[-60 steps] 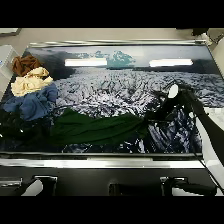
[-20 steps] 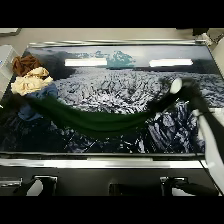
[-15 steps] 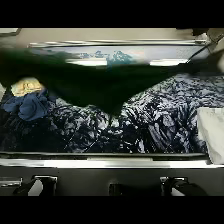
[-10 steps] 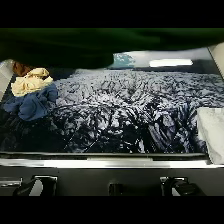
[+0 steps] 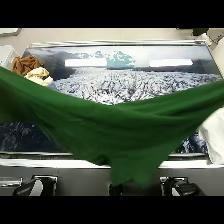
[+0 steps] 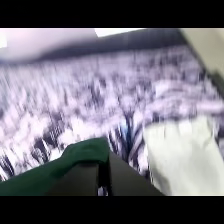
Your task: Fold the clothes and pants, and hang the long-sleeved shirts on hangers.
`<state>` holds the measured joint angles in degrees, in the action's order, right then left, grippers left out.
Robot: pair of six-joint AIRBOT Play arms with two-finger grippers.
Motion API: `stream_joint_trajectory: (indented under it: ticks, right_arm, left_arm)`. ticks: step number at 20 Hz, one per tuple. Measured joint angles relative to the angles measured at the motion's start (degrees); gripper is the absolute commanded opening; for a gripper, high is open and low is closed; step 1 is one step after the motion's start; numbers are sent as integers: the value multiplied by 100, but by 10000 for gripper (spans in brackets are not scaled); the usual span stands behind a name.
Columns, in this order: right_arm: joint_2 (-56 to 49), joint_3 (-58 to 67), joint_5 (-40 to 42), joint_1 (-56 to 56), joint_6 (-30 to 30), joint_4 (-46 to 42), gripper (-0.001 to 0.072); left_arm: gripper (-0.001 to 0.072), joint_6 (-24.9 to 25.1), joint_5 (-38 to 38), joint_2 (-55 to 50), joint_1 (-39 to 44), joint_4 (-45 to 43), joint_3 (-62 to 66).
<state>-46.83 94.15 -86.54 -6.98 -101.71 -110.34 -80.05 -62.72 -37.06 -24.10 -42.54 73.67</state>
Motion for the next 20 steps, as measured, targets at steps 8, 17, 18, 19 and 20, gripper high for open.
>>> stream_joint_trajectory:
  ticks: [8,17,18,19,20]
  right_arm:
    - [-1495,-3595,3486,0,-2081,247,175]
    - [-2214,-3298,2774,1217,-984,2218,588]
    - [-2227,-3305,2288,1504,-590,2487,574]
    - [-2236,-3394,1845,1740,-229,2769,576]
    - [-2240,-3589,1453,1912,107,3106,579]
  left_arm:
    - [32,260,1683,-761,1263,0,-3403]
    - [33,304,2118,-1248,1578,52,-3917]
    - [32,306,2111,-1257,1547,46,-3926]
    - [32,308,2096,-1261,1521,44,-3930]
    - [32,310,2052,-1263,1495,42,-3936]
